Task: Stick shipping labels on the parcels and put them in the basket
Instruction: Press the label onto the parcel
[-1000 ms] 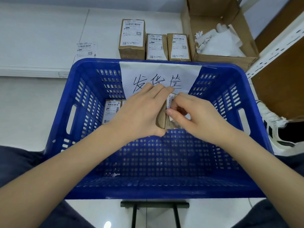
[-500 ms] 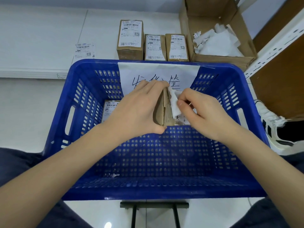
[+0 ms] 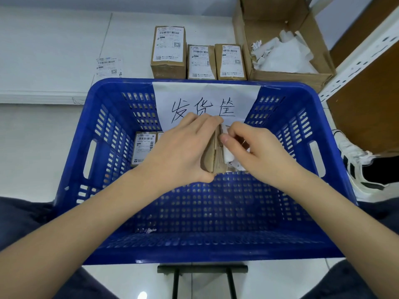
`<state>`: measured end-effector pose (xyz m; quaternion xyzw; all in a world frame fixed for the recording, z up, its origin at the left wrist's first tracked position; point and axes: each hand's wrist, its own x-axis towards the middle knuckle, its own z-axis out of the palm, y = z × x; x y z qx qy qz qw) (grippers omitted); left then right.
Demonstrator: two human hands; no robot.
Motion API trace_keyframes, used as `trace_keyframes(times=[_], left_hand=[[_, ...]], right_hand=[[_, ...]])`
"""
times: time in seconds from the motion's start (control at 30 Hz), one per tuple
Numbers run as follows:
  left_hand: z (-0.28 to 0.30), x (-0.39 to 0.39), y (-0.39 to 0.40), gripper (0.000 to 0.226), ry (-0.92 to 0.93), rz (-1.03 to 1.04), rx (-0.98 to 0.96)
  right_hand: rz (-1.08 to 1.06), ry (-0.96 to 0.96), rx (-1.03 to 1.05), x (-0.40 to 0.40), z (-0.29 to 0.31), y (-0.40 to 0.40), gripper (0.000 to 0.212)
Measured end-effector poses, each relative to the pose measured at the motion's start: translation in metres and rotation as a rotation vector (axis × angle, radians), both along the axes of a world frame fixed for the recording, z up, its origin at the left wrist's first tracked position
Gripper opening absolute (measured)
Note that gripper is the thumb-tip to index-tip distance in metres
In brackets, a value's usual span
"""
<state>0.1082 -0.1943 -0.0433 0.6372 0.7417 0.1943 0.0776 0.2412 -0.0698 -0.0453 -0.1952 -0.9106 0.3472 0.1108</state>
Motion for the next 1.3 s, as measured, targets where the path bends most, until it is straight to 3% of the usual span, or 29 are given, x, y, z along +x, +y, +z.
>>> trace_keyframes(times=[0.53,0.93,1.23,1.3], left_hand=[[0.015,-0.005,0.003,0.089,-0.147,0.16,-0.028],[0.025,-0.007,0.006,0.09,-0.278,0.177,-0.004],[0.02,-0.008,0.002,0.089,-0.23,0.221,-0.018],[0.021,-0.009,0.004,0.091,-0.215,0.227,-0.013]], right_hand=[[-0.199,0.105,-0.343,-0.001,0.014,0.004,0.03],[-0.275,0.137,-0.301,0.004,0.028,0.019,0.032],[-0.204,0.049,-0.423,0.002,0.031,0.006,0.035],[-0.181,-0.007,-0.274,0.002,0.026,0.005,0.042]])
